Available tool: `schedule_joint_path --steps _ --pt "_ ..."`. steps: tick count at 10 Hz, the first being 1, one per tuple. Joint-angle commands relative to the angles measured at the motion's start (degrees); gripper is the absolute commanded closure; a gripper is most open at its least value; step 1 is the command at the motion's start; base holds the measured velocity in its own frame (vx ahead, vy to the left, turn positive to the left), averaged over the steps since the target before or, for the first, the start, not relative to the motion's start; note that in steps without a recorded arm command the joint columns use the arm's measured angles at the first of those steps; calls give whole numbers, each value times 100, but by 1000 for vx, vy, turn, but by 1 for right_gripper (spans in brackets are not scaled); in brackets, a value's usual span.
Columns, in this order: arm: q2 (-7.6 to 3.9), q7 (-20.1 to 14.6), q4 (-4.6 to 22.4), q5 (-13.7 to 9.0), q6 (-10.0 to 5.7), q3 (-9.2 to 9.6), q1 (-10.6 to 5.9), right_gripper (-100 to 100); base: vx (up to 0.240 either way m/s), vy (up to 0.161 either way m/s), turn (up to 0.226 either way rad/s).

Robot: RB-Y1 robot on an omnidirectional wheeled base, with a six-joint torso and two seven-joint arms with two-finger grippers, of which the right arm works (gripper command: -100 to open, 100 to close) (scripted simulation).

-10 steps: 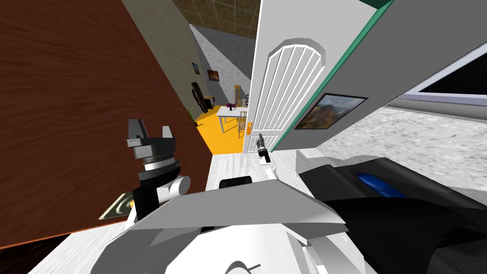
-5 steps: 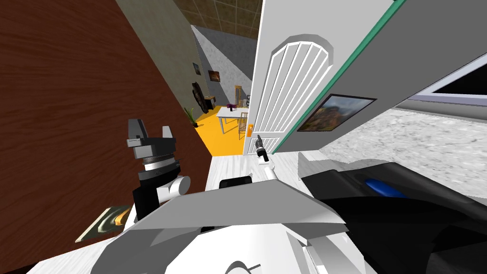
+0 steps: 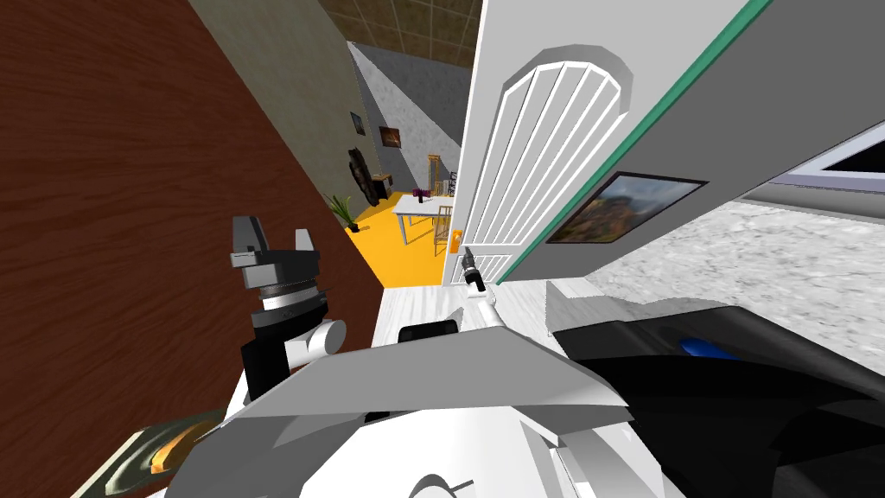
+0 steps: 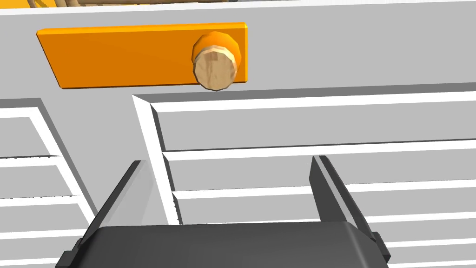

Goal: Pull the door open

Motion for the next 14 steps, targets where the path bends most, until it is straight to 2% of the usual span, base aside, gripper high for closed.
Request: schedule_joint_path --steps 1,2,3,4,9,10,11,12,14 --pt "18 -7 173 5 42 -5 -93 -100 144 -35 20" --pt "-3 -14 122 -1 13 -3 -65 -100 65 -17 8" --pt "-196 -134 245 -68 -44 -86 -68 -100 131 36 171" --pt "-253 -170 278 -88 -62 -111 -67 -100 203 57 134" --pt "-884 -558 637 -310 -263 -384 -50 -100 205 44 159" --pt "-963 -607 682 -337 -288 -418 -48 -100 181 21 122" --pt "-893 -557 577 -314 -226 -394 -19 -100 76 5 20" --pt "-893 -557 577 -314 -226 -394 -19 100 -6 -2 -19" --pt "-893 -557 577 -314 -226 -394 -19 100 -27 -2 5"
